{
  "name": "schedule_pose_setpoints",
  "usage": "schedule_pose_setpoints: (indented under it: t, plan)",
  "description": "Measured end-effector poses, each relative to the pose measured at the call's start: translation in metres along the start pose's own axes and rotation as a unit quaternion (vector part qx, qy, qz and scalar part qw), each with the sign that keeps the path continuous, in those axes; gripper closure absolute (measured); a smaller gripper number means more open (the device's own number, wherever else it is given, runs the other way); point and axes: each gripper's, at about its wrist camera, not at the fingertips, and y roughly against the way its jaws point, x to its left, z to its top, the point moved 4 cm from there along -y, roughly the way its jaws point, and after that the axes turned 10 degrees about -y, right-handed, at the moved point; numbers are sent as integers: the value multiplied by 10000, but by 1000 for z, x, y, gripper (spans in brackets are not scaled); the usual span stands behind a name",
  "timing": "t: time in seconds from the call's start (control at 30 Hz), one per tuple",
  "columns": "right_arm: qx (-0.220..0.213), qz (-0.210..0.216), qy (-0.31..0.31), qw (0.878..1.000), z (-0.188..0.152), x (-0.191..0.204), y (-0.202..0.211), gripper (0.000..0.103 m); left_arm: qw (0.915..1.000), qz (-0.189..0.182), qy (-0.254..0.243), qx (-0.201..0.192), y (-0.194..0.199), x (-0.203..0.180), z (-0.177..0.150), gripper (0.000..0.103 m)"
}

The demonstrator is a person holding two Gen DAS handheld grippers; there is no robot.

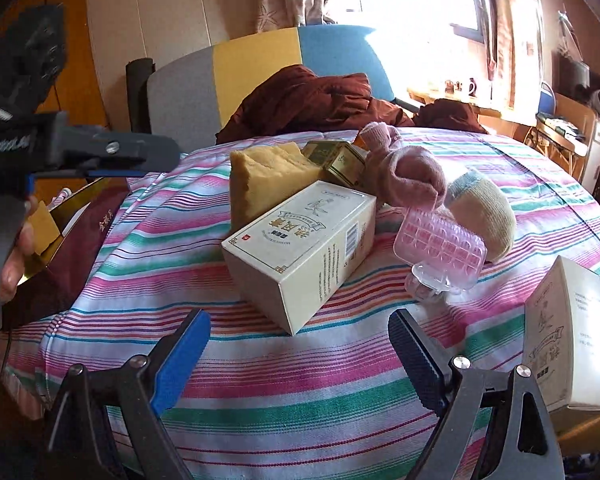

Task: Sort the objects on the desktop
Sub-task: 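Grasp the second yellow sponge with the left tool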

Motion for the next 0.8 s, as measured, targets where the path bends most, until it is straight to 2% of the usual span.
schedule_pose_setpoints:
  t: [0.17,0.47,0.6,0.8]
  plan:
    - [-333,133,148,9992,0,13,-3,8,9997,-122,-205,99,-26,-4,14,20]
    - [-307,315,-95,9990,-4,7,-14,7,9980,-124,-531,329,-54,0,19,17]
    - [-365,303,-162,9987,-1,3,-13,7,9972,-329,-524,428,-64,0,18,17]
    - [-315,261,-231,9989,-2,-3,-16,7,9956,-414,-589,607,-81,-4,17,17]
